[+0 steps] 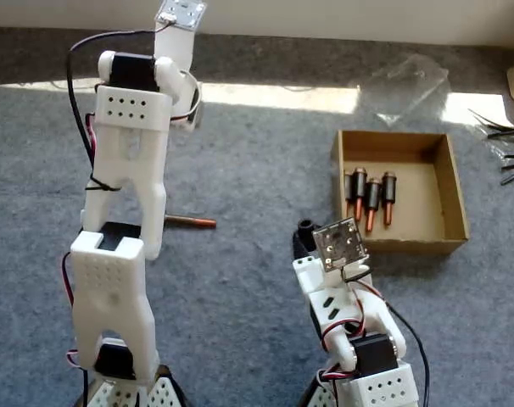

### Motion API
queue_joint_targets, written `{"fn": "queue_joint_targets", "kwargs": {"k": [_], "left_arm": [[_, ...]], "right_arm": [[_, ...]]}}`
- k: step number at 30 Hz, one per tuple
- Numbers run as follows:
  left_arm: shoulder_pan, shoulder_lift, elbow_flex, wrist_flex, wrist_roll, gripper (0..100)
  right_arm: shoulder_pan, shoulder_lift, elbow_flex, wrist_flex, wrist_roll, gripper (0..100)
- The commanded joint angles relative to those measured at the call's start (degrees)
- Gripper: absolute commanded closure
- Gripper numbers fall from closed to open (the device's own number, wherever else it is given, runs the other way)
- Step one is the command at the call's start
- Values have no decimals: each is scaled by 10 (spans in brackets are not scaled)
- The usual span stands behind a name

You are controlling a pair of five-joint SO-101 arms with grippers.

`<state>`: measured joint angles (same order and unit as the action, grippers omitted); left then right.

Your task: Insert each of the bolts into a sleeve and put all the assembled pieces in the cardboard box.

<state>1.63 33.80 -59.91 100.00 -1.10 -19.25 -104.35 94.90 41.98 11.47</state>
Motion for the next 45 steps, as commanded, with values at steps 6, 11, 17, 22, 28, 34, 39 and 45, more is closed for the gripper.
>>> {"fn": "queue_joint_targets", "kwargs": {"k": [6,11,17,22,28,34,39,45], "left_arm": [[12,-171,100,8,55,870],[25,-287,262,6,55,931],[52,-404,403,4,70,993],[55,-450,538,4,192,990],[58,-430,646,-52,261,989],[58,-422,687,-103,247,993],[56,-422,744,-170,335,989],[55,-422,783,-238,535,857]], "right_arm": [[7,-6,-3,-3,6,995],[7,-6,-3,-3,6,995],[7,-6,-3,-3,6,995],[7,-6,-3,-3,6,995],[7,-6,-3,-1,6,995],[7,-6,-3,-1,6,995],[7,-6,-3,-1,6,995],[7,-6,-3,-1,6,995]]}}
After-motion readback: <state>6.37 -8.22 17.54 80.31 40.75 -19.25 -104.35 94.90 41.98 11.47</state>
